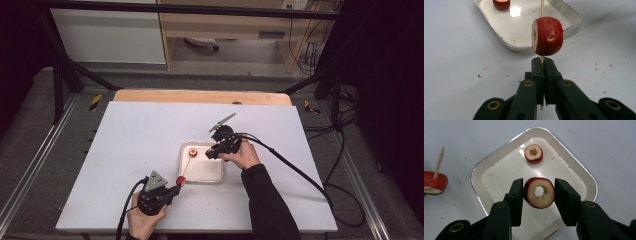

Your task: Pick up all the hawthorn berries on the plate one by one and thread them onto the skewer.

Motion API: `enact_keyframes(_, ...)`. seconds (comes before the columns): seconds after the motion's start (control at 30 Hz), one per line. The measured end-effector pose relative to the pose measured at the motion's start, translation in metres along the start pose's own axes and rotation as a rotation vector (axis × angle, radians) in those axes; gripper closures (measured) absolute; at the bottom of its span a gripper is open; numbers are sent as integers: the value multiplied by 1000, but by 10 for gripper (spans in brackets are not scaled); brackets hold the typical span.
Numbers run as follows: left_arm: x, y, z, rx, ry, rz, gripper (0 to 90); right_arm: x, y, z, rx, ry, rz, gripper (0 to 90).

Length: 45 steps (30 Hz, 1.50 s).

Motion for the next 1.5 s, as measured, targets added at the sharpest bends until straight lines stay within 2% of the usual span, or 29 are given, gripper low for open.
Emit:
enact_keyframes(0.37, 7, 18, 6, -17, 25, -12, 884, -15, -6, -30, 27, 297, 210, 610)
enact_keyframes(0.53, 9, 27, 10, -32, 29, -29, 884, -20, -5, -40, 62, 438, 310, 611)
enact_keyframes(0.7, 13, 35, 14, -40, 32, -51, 883, -26, -7, -42, 105, 555, 384, 611)
enact_keyframes(0.87, 17, 42, 18, -49, 36, -64, 883, -29, -8, -43, 116, 653, 428, 611)
enact_keyframes(1.07, 21, 49, 22, -43, 42, -71, 882, -30, -11, -46, 109, 751, 457, 611)
enact_keyframes(1.3, 26, 56, 27, -48, 42, -75, 882, -28, -14, -49, 116, 817, 475, 611)
enact_keyframes(1.5, 28, 58, 31, -51, 42, -90, 882, -27, -15, -52, 119, 850, 475, 611)
Point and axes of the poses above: each handheld gripper's, and its own axes: z roughly forward along the jaws, x roughly out of its top, y roughly to its right, the point moved 7 cm from there along z, roughly forward along the jaws, and after that the axes turned 3 degrees about x, right-handed, at the moved point
